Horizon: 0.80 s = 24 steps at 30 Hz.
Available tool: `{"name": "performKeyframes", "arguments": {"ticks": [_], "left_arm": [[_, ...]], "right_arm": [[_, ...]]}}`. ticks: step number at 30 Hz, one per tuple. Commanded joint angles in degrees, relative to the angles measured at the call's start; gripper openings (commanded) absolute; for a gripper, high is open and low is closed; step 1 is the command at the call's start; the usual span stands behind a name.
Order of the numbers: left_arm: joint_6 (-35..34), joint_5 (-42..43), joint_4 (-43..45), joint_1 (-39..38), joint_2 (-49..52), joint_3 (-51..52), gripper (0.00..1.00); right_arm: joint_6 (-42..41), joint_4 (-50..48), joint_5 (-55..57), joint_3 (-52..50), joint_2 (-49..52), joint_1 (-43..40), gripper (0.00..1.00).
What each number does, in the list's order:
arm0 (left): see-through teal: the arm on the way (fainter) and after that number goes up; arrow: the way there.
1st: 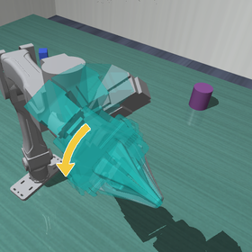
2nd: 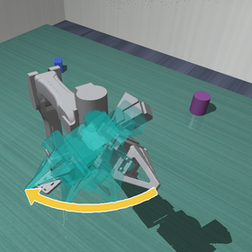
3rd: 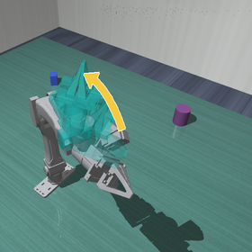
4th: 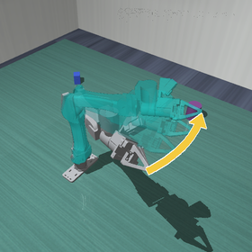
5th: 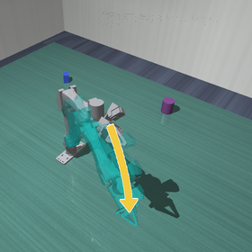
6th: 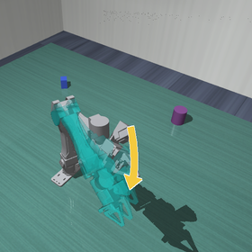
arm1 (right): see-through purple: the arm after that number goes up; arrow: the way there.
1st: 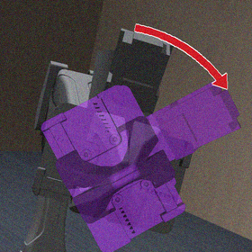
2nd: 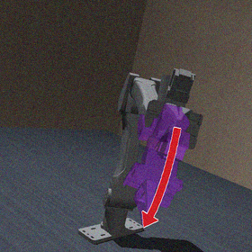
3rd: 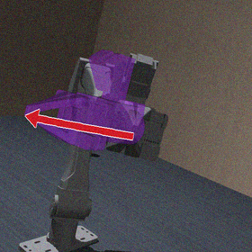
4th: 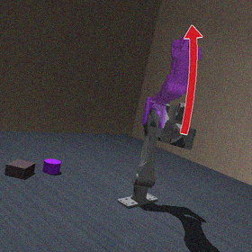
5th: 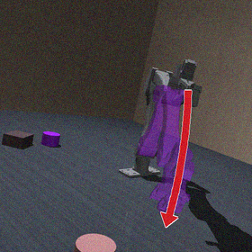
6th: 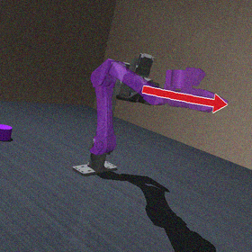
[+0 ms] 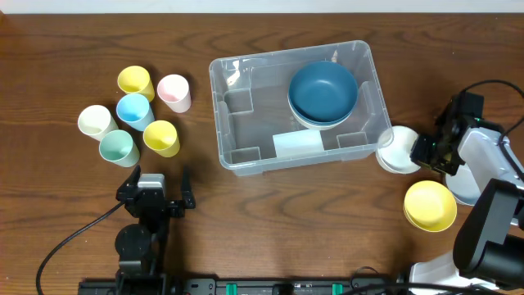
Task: Pack container
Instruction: 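Move the right gripper to the white bowl and grasp its rim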
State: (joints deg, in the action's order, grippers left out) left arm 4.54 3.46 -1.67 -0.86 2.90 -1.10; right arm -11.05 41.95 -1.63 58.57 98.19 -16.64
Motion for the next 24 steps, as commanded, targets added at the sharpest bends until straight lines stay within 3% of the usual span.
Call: {"name": "performKeyframes", "arguments": {"ticks": [1, 11, 24], "left_arm": [[0.2, 0.1, -2.2, 0.0, 0.0, 0.8, 0.98], [0.2, 0.1, -2.2, 0.0, 0.0, 0.8, 0.98], [0.2, 0.1, -2.2, 0.0, 0.0, 0.8, 0.98]], "right_arm": [[0.1, -0.9, 1.3, -0.3, 0.4, 0.1, 0.11], [-4.6, -2.8, 6.2, -0.3, 0.4, 0.0, 0.02], [-6.8, -3.1, 6.1, 6.1, -1.7, 0.0, 0.01]]}}
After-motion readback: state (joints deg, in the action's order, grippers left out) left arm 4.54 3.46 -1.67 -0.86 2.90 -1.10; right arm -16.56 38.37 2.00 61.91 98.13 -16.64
